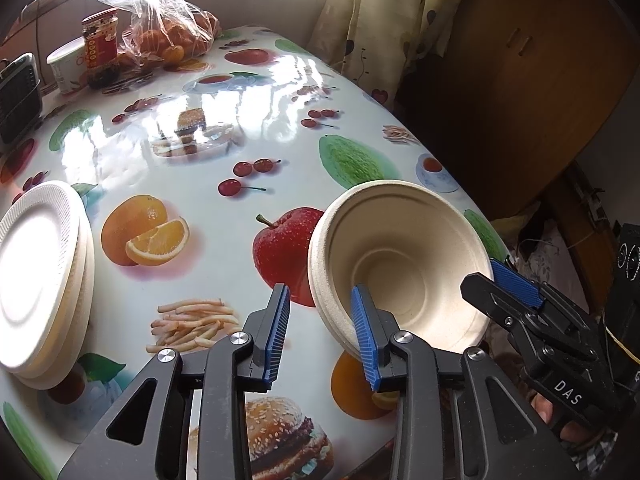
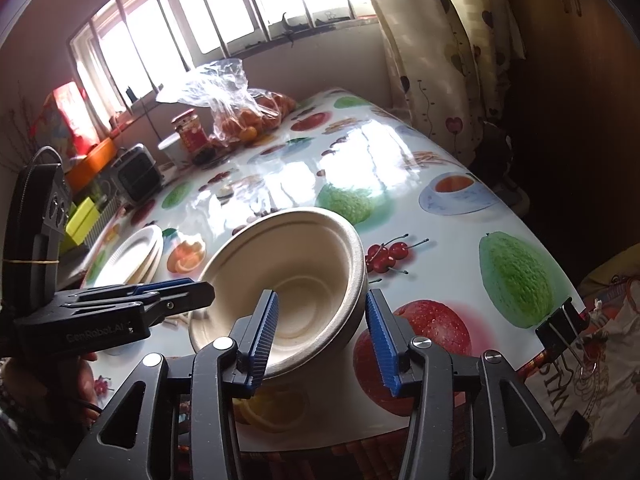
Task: Organize plates and bowls
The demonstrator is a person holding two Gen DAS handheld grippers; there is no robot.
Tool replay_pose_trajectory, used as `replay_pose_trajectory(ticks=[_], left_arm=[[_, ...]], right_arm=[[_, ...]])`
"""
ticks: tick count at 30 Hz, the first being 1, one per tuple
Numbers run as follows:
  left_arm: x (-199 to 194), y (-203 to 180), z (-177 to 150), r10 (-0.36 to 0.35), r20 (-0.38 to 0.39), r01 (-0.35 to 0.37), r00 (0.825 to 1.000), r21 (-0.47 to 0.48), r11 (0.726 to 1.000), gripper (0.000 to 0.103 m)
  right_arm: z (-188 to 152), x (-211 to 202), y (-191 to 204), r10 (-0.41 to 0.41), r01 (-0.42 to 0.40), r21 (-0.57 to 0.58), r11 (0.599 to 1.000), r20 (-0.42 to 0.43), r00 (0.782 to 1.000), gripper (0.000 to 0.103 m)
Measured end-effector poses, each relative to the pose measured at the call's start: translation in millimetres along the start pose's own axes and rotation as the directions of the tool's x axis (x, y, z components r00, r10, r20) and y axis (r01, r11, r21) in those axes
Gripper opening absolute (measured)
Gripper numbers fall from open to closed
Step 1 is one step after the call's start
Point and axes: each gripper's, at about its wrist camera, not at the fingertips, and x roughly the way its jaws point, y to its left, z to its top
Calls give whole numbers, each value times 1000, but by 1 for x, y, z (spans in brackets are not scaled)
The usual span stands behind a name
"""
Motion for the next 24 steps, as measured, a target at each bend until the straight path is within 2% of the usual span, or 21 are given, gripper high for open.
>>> replay_pose_trajectory(ticks=[14, 24], left_arm=[[-7, 0, 2, 77, 66, -80, 995, 36, 996, 44], [-5, 1, 4, 82, 71, -85, 994, 45, 995, 49]], right_arm=[[3, -1, -7, -40, 40, 16, 999, 14, 999, 58], [5, 2, -8, -42, 42, 18, 999, 8, 999, 62]])
